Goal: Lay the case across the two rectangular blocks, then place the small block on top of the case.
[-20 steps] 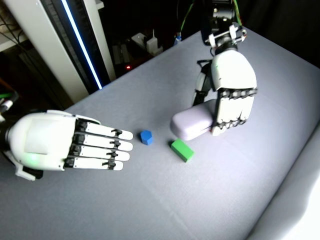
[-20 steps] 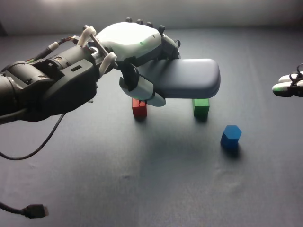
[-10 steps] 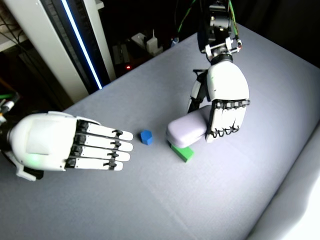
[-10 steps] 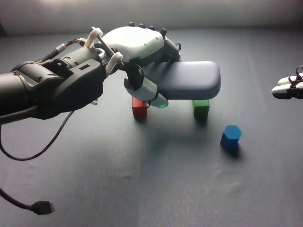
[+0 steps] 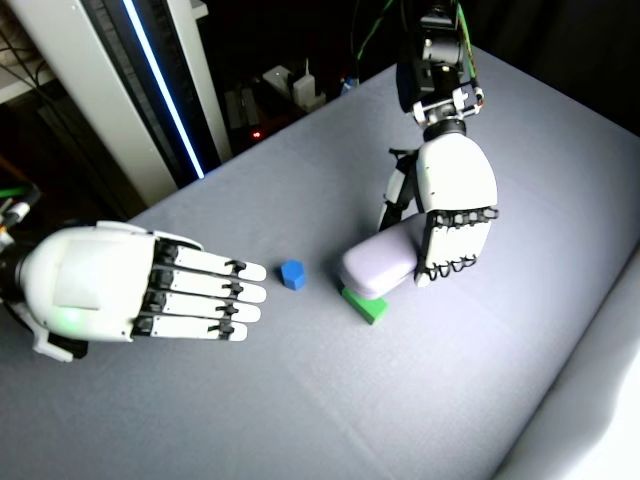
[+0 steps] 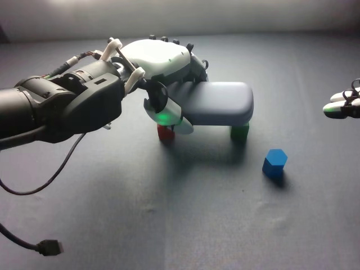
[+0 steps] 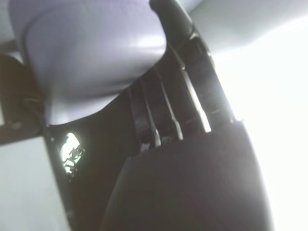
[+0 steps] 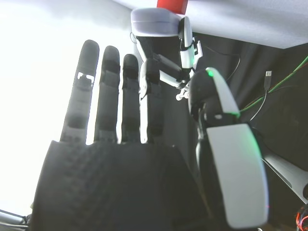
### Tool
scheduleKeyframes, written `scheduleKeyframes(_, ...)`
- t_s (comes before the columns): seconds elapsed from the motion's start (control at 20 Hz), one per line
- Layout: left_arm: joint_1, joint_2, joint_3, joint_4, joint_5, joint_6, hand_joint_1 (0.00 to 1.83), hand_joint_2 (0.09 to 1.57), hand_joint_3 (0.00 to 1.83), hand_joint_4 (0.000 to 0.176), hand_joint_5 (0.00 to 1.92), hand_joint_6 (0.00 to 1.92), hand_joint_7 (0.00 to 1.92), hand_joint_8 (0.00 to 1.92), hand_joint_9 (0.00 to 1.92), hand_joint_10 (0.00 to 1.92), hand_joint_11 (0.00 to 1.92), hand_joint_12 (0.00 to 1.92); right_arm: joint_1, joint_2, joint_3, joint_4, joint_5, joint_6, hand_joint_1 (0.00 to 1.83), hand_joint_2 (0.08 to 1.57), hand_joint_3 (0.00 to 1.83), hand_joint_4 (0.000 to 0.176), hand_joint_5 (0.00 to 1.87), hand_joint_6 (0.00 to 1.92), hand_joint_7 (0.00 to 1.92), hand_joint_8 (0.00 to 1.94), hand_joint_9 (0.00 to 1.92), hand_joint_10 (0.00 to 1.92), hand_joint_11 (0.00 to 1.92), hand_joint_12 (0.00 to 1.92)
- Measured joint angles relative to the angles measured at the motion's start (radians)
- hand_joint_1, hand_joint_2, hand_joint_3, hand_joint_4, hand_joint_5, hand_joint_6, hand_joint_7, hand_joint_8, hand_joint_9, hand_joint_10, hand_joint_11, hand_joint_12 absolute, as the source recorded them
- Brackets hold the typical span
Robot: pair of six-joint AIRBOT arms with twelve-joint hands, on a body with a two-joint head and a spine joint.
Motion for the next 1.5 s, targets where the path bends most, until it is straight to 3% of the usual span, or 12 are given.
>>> scheduleKeyframes(0.1, 0.0, -0.005, 0.004, 0.0, 0.001, 0.003, 1.01, 0.98, 0.0, 0.0, 0.81, 0.01, 0.89, 0.03, 0.96, 0.11, 0.58, 1.27, 0.0, -0.003, 0.0, 0.0, 0.0, 0.0, 0.78, 1.32, 0.0, 0.0, 0.46, 0.0, 0.45, 0.0, 0.49, 0.01, 0.26, 0.82)
scheduleKeyframes(0.3, 0.0, -0.005, 0.004, -0.001, 0.001, 0.004, 0.84, 0.93, 0.0, 0.0, 0.75, 0.0, 0.82, 0.0, 0.91, 0.06, 0.52, 1.2, 0.0, -0.005, 0.0, -0.003, -0.002, 0.0, 0.74, 1.32, 0.0, 0.0, 0.47, 0.0, 0.44, 0.0, 0.48, 0.0, 0.24, 0.81)
scheduleKeyframes(0.65, 0.0, -0.005, 0.003, -0.004, -0.009, 0.003, 0.92, 0.9, 0.0, 0.0, 0.66, 0.0, 0.73, 0.0, 0.8, 0.0, 0.37, 1.29, 0.0, -0.006, 0.0, -0.004, -0.003, 0.0, 0.74, 1.32, 0.0, 0.0, 0.45, 0.0, 0.43, 0.0, 0.48, 0.0, 0.21, 0.89)
scheduleKeyframes(0.75, 0.0, -0.004, 0.003, -0.004, -0.008, 0.003, 0.94, 0.89, 0.0, 0.0, 0.63, 0.0, 0.7, 0.0, 0.76, 0.0, 0.34, 1.24, 0.0, -0.006, 0.0, -0.004, -0.003, 0.002, 0.76, 1.31, 0.0, 0.0, 0.46, 0.0, 0.44, 0.0, 0.49, 0.01, 0.22, 0.91)
scheduleKeyframes(0.8, 0.0, 0.001, -0.003, -0.003, -0.01, 0.003, 0.89, 0.91, 0.0, 0.002, 0.54, 0.0, 0.54, 0.0, 0.64, 0.0, 0.27, 0.99, 0.0, -0.006, 0.0, -0.004, -0.003, 0.005, 0.76, 1.31, 0.0, 0.0, 0.46, 0.0, 0.44, 0.0, 0.49, 0.0, 0.21, 0.9)
scheduleKeyframes(0.9, 0.013, 0.026, -0.039, -0.013, -0.048, 0.004, 0.9, 0.9, 0.0, 0.045, 0.45, 0.0, 0.44, 0.0, 0.46, 0.0, 0.11, 0.97, 0.0, -0.006, 0.0, -0.004, -0.003, 0.008, 0.75, 1.31, 0.0, 0.0, 0.46, 0.0, 0.45, 0.0, 0.49, 0.01, 0.22, 0.91)
scheduleKeyframes(1.0, 0.023, 0.058, -0.075, -0.014, -0.075, 0.003, 0.93, 0.9, 0.0, 0.045, 0.43, 0.0, 0.4, 0.0, 0.39, 0.0, 0.03, 1.02, 0.0, -0.006, 0.0, -0.004, -0.003, 0.01, 0.73, 1.31, 0.0, 0.0, 0.46, 0.0, 0.44, 0.0, 0.48, 0.0, 0.21, 0.9)
scheduleKeyframes(1.1, 0.032, 0.115, -0.134, -0.011, -0.145, 0.004, 0.95, 0.87, 0.0, 0.013, 0.38, 0.0, 0.4, 0.01, 0.39, 0.01, 0.0, 1.06, 0.0, -0.006, 0.0, -0.005, -0.003, 0.012, 0.74, 1.3, 0.0, 0.0, 0.46, 0.0, 0.42, 0.0, 0.47, 0.0, 0.19, 0.88)
scheduleKeyframes(1.15, 0.037, 0.147, -0.168, -0.008, -0.19, 0.004, 0.92, 0.87, 0.0, 0.037, 0.34, 0.0, 0.35, 0.0, 0.33, 0.0, 0.0, 0.96, 0.0, -0.006, 0.0, -0.005, -0.003, 0.012, 0.75, 1.29, 0.0, 0.0, 0.46, 0.0, 0.42, 0.0, 0.47, 0.0, 0.2, 0.88)
scheduleKeyframes(1.25, 0.054, 0.215, -0.239, 0.015, -0.286, 0.004, 0.84, 0.91, 0.0, 0.141, 0.25, 0.0, 0.23, 0.0, 0.2, 0.0, 0.0, 0.62, 0.0, -0.006, 0.0, -0.005, -0.003, 0.013, 0.76, 1.27, 0.0, 0.0, 0.47, 0.0, 0.42, 0.0, 0.47, 0.0, 0.18, 0.92)
scheduleKeyframes(1.35, 0.082, 0.277, -0.299, 0.032, -0.383, 0.004, 0.71, 0.92, 0.0, 0.172, 0.22, 0.0, 0.19, 0.0, 0.14, 0.0, 0.0, 0.49, 0.0, -0.007, 0.0, -0.008, -0.003, 0.014, 0.84, 1.26, 0.0, 0.0, 0.46, 0.0, 0.42, 0.0, 0.46, 0.0, 0.12, 0.97)
scheduleKeyframes(1.5, 0.154, 0.379, -0.388, 0.047, -0.529, -0.009, 0.81, 0.95, 0.0, 0.063, 0.26, 0.0, 0.15, 0.0, 0.09, 0.01, 0.0, 0.27, 0.007, -0.013, 0.0, -0.019, -0.007, 0.015, 0.92, 1.21, 0.0, 0.0, 0.45, 0.0, 0.4, 0.01, 0.42, 0.01, 0.04, 1.06)
